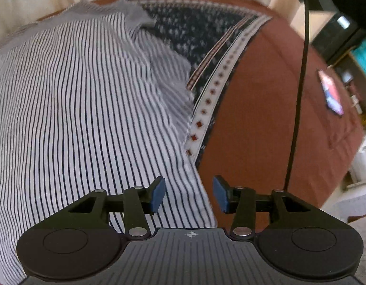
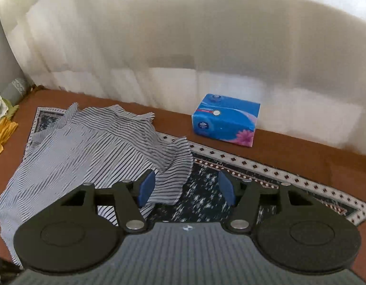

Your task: Fold clothes

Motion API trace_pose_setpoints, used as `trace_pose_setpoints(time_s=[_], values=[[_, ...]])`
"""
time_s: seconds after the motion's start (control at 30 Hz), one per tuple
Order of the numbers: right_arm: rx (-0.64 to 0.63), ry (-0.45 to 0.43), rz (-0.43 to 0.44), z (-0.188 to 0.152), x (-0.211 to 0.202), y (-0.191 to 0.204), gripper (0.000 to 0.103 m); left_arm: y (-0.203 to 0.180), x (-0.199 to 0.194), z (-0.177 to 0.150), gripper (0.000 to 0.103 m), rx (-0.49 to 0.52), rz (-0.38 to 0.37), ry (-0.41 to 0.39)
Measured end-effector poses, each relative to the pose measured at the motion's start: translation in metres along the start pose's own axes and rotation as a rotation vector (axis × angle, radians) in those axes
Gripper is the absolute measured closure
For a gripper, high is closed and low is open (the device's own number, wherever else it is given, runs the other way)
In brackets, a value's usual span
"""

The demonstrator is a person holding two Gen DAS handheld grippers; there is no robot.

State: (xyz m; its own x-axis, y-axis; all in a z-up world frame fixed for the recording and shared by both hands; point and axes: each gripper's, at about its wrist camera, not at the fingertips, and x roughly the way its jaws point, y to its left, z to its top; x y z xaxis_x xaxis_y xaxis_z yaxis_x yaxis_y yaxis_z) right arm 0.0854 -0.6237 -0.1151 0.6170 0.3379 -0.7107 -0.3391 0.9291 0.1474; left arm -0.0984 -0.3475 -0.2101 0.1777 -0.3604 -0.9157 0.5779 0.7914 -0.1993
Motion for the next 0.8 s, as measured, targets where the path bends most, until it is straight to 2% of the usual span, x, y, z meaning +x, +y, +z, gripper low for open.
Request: trace_pose_setpoints(time_s=[0.2,0.47,0.63,0.8], values=[[0.032,0.038,0.066,0.004,0.053,-0.018,0.036,-0.008,0.013,-0.003,0.043,-0.065,0.033,0.055],[0.047,0.107,0.126,0.013,0.122,-0.011,0.034,-0.014,0.016,-0.009,0.040,-0.079,0.091,0.047],[0.011,0.123,0.098,0.019,0.150,0.006,0.032,-0.019,0.016,-0.012,0.040,-0.048,0.119,0.045],[0.004,0.181,0.067,0.017,0.175,0.012,0.032,-0.021,0.016,-0.014,0.042,-0.057,0.137,0.031]])
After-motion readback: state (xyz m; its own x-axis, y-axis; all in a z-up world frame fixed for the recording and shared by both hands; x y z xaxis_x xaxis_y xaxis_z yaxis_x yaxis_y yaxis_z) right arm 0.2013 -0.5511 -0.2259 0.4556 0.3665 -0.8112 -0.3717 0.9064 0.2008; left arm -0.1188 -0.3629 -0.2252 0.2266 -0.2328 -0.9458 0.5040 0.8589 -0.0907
